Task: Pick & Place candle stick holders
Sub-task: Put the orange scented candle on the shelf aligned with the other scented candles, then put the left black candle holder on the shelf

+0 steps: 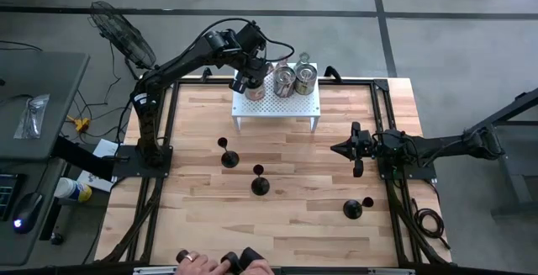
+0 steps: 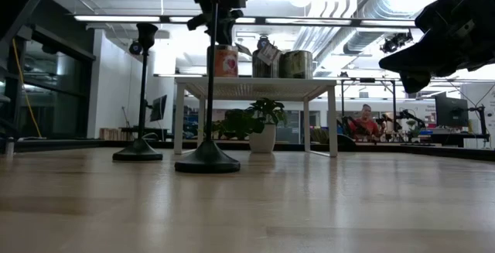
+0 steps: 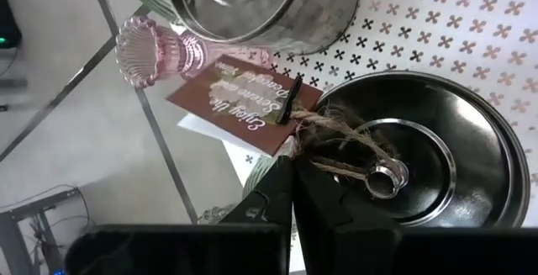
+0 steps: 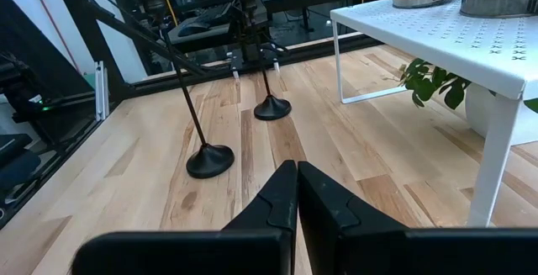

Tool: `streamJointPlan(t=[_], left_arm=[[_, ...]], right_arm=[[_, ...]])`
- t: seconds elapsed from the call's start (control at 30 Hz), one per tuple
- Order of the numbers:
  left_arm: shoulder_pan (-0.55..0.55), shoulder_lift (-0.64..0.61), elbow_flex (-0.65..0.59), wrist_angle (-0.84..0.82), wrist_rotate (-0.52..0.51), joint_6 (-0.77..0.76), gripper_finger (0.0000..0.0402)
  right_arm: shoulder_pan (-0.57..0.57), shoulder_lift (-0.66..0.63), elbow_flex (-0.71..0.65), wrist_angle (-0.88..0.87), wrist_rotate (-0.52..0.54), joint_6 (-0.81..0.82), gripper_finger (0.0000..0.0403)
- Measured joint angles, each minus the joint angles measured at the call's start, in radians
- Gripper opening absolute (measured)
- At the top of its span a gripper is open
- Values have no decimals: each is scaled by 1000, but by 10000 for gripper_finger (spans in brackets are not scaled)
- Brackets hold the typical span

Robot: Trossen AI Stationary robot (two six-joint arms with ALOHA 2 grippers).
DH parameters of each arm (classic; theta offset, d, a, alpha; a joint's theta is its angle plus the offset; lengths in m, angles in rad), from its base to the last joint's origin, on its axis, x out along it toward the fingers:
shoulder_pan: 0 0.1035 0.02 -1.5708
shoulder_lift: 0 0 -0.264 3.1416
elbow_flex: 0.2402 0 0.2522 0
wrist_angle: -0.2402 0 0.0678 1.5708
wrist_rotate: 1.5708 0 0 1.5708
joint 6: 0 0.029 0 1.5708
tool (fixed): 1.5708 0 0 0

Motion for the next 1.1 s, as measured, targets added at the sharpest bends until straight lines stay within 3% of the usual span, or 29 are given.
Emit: streamJointPlan(t=[0.17,0.33,0.57,0.73,0.97,1.1], left_arm=[[0,0,0,9,17,34,24],[-5,0,0,33,17,37,77],[-63,-18,-1,128,-107,17,134],[-100,-89,-1,140,-132,-179,138],[-88,-182,-1,2,24,-477,136],[-92,-243,-1,-39,41,-556,121]], right_arm=[[0,0,0,0,0,0,4],[0,0,0,0,0,0,4],[0,0,0,0,0,0,4],[0,0,0,0,0,0,4],[0,0,0,0,0,0,4],[0,0,0,0,0,0,4]])
